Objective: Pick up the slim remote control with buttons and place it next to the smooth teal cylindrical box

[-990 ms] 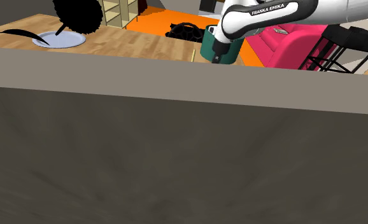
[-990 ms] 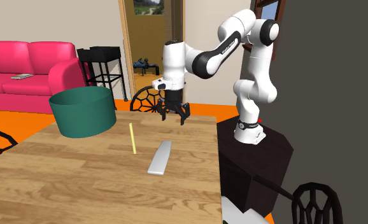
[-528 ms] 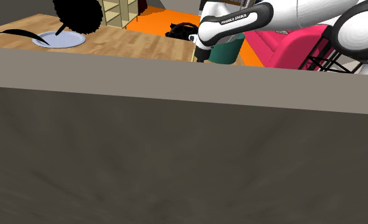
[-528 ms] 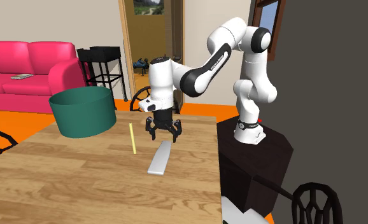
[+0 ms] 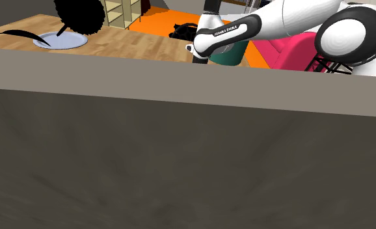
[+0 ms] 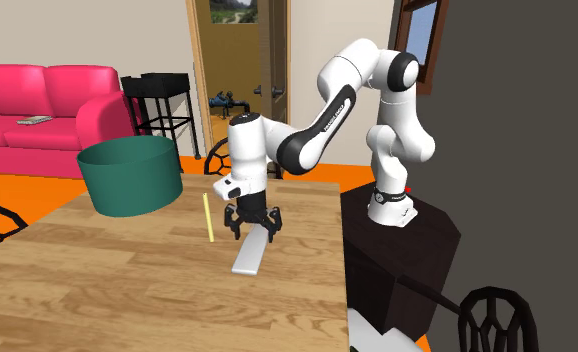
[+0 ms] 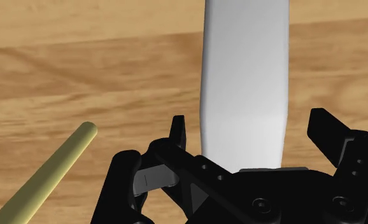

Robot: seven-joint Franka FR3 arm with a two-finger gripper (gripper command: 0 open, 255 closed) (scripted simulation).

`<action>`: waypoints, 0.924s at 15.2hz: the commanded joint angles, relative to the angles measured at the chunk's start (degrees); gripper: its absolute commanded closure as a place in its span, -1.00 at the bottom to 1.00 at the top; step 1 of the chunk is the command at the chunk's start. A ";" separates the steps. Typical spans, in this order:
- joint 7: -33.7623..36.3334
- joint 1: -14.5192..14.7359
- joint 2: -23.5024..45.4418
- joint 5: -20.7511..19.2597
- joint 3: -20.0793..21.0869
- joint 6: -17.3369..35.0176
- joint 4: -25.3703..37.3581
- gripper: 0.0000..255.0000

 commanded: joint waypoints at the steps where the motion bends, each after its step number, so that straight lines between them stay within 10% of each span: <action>1: -0.05 0.01 1.04 0.18 0.11 1.65 -0.59 -1.00; 9: -0.06 0.01 1.04 0.18 0.11 1.64 -0.59 -1.00; 10: -0.06 0.01 1.04 0.18 0.11 1.64 -0.59 1.00; 14: -0.06 0.01 1.03 0.18 0.11 1.65 -0.61 1.00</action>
